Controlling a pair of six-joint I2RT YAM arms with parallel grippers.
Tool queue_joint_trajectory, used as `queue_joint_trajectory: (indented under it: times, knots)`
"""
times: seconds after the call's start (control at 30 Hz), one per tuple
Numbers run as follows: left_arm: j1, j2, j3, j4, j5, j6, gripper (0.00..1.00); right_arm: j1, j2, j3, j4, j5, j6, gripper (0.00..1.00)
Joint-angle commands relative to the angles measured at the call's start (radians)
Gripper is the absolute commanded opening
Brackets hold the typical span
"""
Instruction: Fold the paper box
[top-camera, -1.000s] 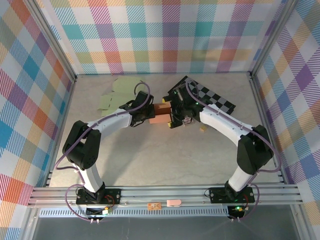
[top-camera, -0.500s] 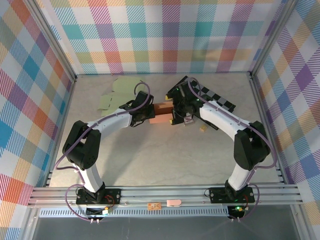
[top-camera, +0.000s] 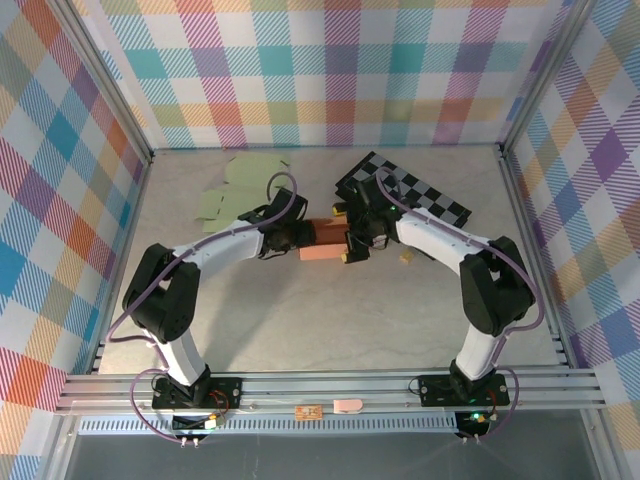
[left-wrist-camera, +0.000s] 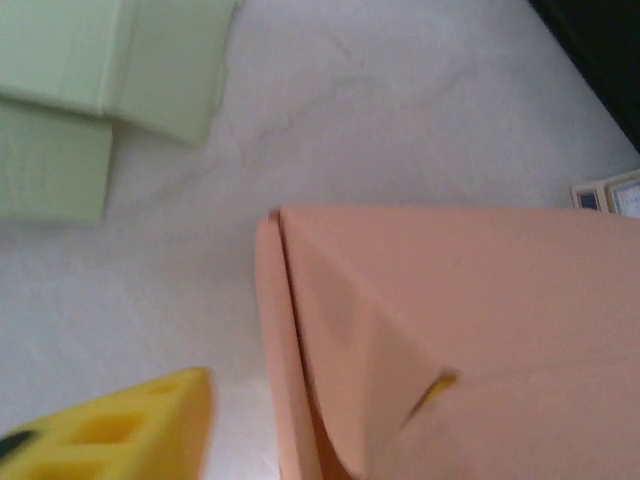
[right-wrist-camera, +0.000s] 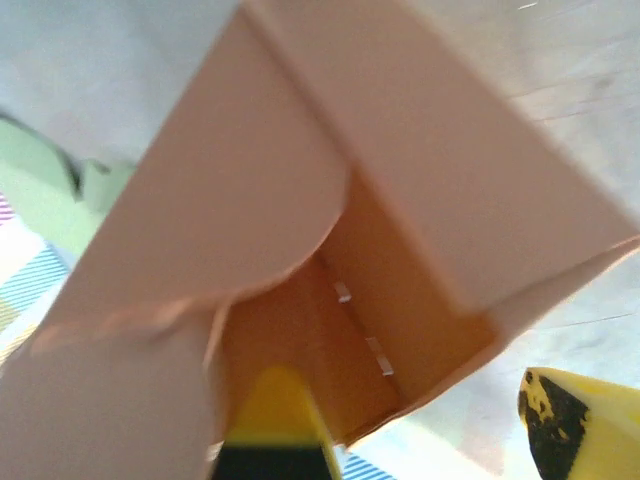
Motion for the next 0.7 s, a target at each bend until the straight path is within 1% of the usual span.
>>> queue_joint_trajectory:
  times: [0.0,0.1,0.17,0.27,0.37,0.43,0.5,0.6,0.67]
  knots:
    - [-0.025,-0.124,-0.065,-0.108,0.096,-0.097,0.7,-0.002,-0.06,-0.079,-0.012,-0.059,-0.045,0.99]
    - [-0.047,-0.204,-0.149,-0.134,0.176,-0.14,0.7,0.002,-0.108,-0.169,0.021,-0.061,-0.04,0.99]
    - [-0.073,-0.246,-0.201,-0.157,0.207,-0.17,0.7,0.004,-0.137,-0.191,0.017,-0.055,-0.049,0.99]
    - [-0.108,-0.303,-0.256,-0.18,0.219,-0.201,0.69,0.012,-0.156,-0.213,0.018,-0.066,-0.055,0.99]
    - [-0.115,-0.349,-0.285,-0.205,0.199,-0.22,0.66,0.025,-0.151,-0.238,0.044,-0.08,-0.052,0.99]
    - [-0.114,-0.374,-0.268,-0.23,0.176,-0.228,0.65,0.027,-0.144,-0.243,0.054,-0.088,-0.05,0.99]
    - [-0.114,-0.383,-0.215,-0.263,0.162,-0.229,0.65,0.027,-0.152,-0.24,0.055,-0.078,-0.055,0.99]
    - [-0.108,-0.369,-0.095,-0.322,0.148,-0.226,0.65,0.023,-0.164,-0.22,0.024,-0.063,-0.083,0.99]
    - [-0.088,-0.336,-0.001,-0.374,0.149,-0.223,0.66,0.02,-0.173,-0.21,-0.001,-0.065,-0.109,1.0]
